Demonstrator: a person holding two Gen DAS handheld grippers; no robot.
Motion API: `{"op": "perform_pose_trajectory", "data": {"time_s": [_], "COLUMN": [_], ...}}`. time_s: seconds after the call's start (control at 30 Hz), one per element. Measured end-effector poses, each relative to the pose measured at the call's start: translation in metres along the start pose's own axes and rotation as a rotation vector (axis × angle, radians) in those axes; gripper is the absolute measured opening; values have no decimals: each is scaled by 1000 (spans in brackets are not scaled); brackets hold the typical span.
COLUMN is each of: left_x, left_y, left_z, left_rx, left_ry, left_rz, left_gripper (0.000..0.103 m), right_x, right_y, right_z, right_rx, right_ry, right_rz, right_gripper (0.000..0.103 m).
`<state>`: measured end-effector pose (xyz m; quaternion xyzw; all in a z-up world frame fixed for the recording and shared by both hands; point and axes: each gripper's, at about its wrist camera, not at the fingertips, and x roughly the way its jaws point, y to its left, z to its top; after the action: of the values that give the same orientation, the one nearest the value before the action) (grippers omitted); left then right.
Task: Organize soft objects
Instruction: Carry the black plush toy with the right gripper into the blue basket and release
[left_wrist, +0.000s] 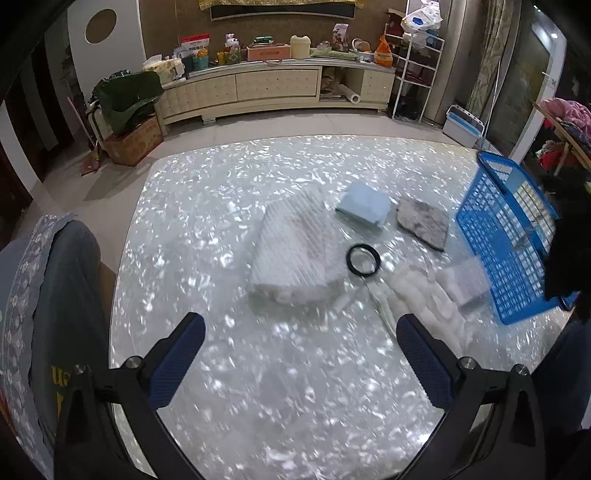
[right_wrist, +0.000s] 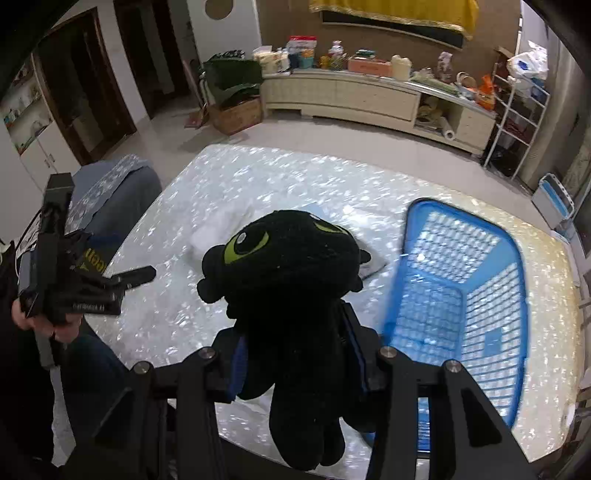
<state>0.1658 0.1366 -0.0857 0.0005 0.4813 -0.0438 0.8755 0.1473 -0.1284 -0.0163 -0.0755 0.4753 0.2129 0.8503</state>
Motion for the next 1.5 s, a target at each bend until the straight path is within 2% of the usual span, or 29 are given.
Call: {"op": "perform_pose_trajectory", "data": {"time_s": [0.3, 0.43, 0.67, 0.83, 1.07, 1.17, 1.23, 1.3, 1.33, 1.4, 1.5], "left_x": [48, 71, 119, 154, 170, 176, 175, 174, 174, 173, 176], "left_y": [29, 43, 46, 44, 31, 29, 28, 24, 20, 15, 5], "left_z": [33, 45, 58, 61, 63, 64, 64, 61, 61, 63, 66], "left_rx": [19, 1, 44, 82, 113, 91, 79, 101, 115, 126, 139], "left_ry": [60, 51, 121, 162, 192, 213, 206, 195, 194, 196, 201], "left_rz": [3, -13, -52, -37, -76, -82, -85, -95, -102, -124, -154], "left_gripper": [103, 103, 103, 103, 103, 102, 99, 85, 82, 67, 51], "right_x": [-29, -31, -15, -1, 13, 19, 24, 29, 33, 43, 56], "right_y": [-46, -63, -93, -110, -125, -126, -127, -127, -129, -132, -137], "right_z": [7, 5, -2, -5, -1, 1, 2, 3, 4, 6, 6], "right_rx": [35, 59, 129, 162, 182, 184, 184, 177, 173, 170, 174], "right_ry": [-56, -59, -13, 23, 50, 58, 65, 76, 84, 109, 149], "right_rz": [-61, -108, -166, -176, -170, -168, -165, -158, -156, -160, -171], "right_gripper": [43, 43, 43, 43, 43, 43, 43, 43, 44, 44, 44]}}
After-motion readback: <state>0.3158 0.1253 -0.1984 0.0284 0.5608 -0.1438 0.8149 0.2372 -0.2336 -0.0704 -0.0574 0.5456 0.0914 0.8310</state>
